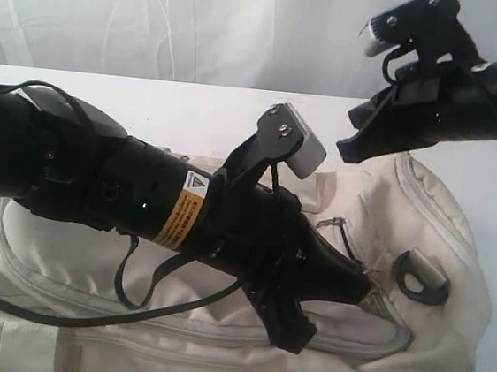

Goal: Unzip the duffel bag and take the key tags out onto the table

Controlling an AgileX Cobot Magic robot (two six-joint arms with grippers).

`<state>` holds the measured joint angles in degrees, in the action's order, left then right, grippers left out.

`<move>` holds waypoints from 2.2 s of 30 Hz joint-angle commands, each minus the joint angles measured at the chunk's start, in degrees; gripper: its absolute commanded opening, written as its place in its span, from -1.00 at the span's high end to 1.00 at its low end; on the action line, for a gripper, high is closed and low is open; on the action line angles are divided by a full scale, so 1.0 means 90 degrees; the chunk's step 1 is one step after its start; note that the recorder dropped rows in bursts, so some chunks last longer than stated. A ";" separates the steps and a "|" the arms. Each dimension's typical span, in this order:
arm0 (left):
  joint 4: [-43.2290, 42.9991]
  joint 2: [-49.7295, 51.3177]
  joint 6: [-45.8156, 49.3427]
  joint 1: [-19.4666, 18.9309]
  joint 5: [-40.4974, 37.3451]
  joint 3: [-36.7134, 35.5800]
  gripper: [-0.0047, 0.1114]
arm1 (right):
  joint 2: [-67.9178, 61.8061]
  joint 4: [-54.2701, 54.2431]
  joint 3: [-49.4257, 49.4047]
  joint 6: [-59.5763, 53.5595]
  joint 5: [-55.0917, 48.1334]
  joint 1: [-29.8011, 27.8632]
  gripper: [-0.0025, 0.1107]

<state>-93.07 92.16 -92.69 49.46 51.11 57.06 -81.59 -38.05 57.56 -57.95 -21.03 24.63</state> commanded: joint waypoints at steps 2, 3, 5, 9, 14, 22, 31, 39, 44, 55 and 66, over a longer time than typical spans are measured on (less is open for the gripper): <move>-0.0092 -0.0095 -0.0038 0.0108 0.0466 -0.0031 0.92 | 0.0396 0.0084 0.0323 0.0397 -0.0585 -0.0008 0.90; -0.0092 -0.0095 -0.0038 0.0108 0.0304 -0.0031 0.92 | 0.0430 0.0158 0.0351 0.0511 -0.0735 -0.0008 0.87; -0.0051 -0.0095 -0.0038 0.0108 -0.0090 -0.0031 0.92 | 0.0461 0.0551 0.0362 0.0666 -0.0915 -0.0008 0.79; -0.0040 -0.0095 -0.0027 0.0108 -0.0752 -0.0031 0.92 | 0.0447 0.2232 0.0362 0.1515 -0.1460 -0.0008 0.43; -0.0040 -0.0095 0.0000 0.0108 -0.1182 -0.0031 0.92 | 0.0447 0.3216 0.0362 0.2732 -0.1638 -0.0008 -0.15; 0.0035 -0.0095 0.0000 0.0108 -0.1113 -0.0031 0.92 | 0.0020 0.3152 0.0362 0.3032 -0.1908 -0.0008 -0.24; 0.0050 -0.0095 0.0013 0.0108 -0.1127 -0.0031 0.92 | -0.0467 0.2721 0.0362 0.3140 -0.2067 0.0004 0.04; 0.0102 -0.0095 0.0013 0.0108 -0.1007 -0.0031 0.92 | -0.0467 0.2408 0.0362 0.3164 -0.1408 0.0004 0.95; 0.0286 -0.0095 0.0013 0.0108 -0.0532 -0.0031 0.92 | -0.0467 0.2151 0.0362 0.3179 -0.0864 0.0004 0.96; 0.0990 -0.0095 -0.0067 0.0108 0.1188 -0.0031 0.92 | -0.0467 0.2063 0.0362 0.3181 -0.0299 -0.0018 0.96; 0.0288 -0.0095 -0.0853 0.0310 0.1995 -0.0043 0.92 | -0.0467 0.2063 0.0583 0.3652 -0.0284 -0.0586 0.96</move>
<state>-86.47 92.16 -98.47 50.56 64.69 57.06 -86.10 -19.46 61.03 -25.04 -29.14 21.21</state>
